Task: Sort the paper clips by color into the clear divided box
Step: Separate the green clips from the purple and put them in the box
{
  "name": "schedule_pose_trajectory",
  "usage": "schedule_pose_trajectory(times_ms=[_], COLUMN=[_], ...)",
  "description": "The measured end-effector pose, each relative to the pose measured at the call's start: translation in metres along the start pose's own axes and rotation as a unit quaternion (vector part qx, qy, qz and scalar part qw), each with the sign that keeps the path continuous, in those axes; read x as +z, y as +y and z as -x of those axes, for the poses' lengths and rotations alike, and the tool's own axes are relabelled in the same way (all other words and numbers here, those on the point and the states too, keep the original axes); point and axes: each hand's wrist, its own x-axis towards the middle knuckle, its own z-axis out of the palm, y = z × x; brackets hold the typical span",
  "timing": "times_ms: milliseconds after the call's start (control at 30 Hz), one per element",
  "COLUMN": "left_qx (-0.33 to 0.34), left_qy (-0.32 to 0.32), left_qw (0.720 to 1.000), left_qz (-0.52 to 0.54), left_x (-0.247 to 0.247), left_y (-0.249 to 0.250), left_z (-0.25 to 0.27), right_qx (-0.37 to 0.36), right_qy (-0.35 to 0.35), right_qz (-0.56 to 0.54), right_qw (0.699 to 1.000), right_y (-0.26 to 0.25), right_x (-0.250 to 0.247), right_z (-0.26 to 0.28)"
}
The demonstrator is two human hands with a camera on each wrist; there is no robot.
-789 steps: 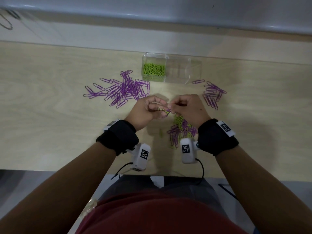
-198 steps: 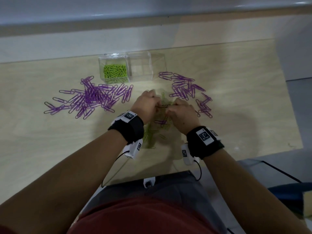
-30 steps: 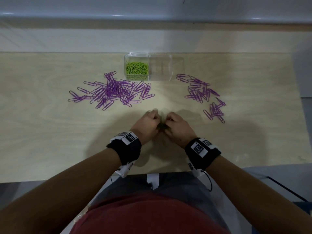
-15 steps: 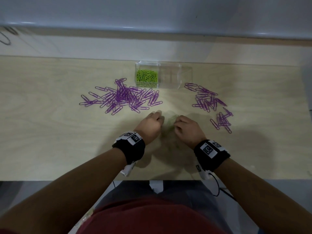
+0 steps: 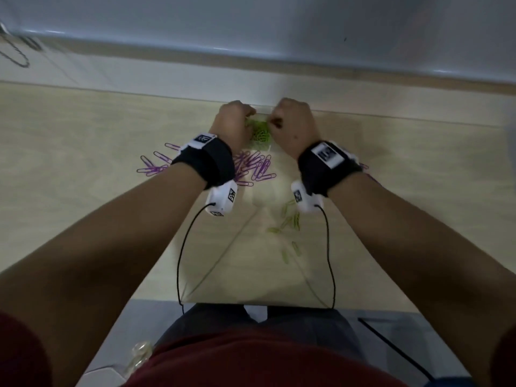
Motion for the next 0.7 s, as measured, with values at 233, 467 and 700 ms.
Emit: schedule_pose_trajectory(times_ms=[233, 467, 700], left_qx=[0.103, 0.127, 0.063], left_qy=[0.028, -0.25, -0.256], left_qw=[0.994, 0.958, 0.96], left_qz=[0.002, -0.064, -0.094], left_x=[0.004, 0.08, 0.099], left_y=[-0.018, 0.001, 0.027], left_z=[0.057, 0.153, 0.17], right_qx=[-0.094, -0.128, -0.158], right_qy=[-0.035, -0.25, -0.171], right_qz=[-0.052, -0.017, 0.007], right_qw=[0.994, 0.96, 0.972], right_y=[0.011, 0.056, 0.061], right_x=[0.004, 0.031, 0.055], right_z=[0.022, 0.14, 0.17])
